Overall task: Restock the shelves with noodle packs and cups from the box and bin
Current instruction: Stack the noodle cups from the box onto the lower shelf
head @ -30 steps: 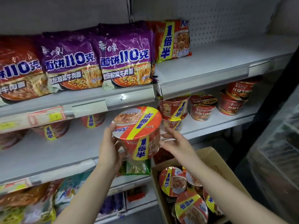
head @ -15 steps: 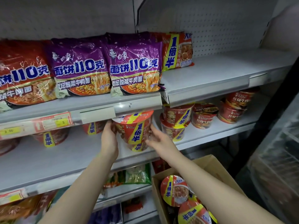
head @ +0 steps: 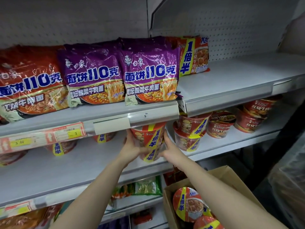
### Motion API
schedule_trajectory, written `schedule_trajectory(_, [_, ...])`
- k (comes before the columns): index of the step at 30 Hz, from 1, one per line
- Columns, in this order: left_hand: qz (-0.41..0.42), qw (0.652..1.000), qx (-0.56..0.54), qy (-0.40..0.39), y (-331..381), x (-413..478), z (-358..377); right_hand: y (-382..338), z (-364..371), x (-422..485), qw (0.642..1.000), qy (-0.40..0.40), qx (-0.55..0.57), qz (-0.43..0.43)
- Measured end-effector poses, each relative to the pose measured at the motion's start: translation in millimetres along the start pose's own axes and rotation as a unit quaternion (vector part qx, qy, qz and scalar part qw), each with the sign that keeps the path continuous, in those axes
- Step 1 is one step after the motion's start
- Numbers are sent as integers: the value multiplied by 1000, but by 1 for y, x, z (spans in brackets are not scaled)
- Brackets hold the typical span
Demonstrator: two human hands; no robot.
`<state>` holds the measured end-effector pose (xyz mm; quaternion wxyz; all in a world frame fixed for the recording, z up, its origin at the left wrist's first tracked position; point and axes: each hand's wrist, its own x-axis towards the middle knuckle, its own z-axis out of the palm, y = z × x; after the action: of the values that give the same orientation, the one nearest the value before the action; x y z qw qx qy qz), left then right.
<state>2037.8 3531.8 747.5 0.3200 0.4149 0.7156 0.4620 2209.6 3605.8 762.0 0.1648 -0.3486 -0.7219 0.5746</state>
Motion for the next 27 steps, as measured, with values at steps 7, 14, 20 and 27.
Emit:
schedule_trajectory(7, [11,1000,24,6,-3,18,-6,12,0,21,1000,10,-22,10])
schedule_trajectory(14, [24,998,48,-24,-15,30,0,19,-2,28,1000,2,-7,19])
schedule_trajectory(20, [19,995,78,-58,-18,42,-6,11,-9,13,999,-7,10,51])
schedule_trajectory(27, [19,993,88,-80,-13,47,2,18,-13,-1,997,-12,42,69])
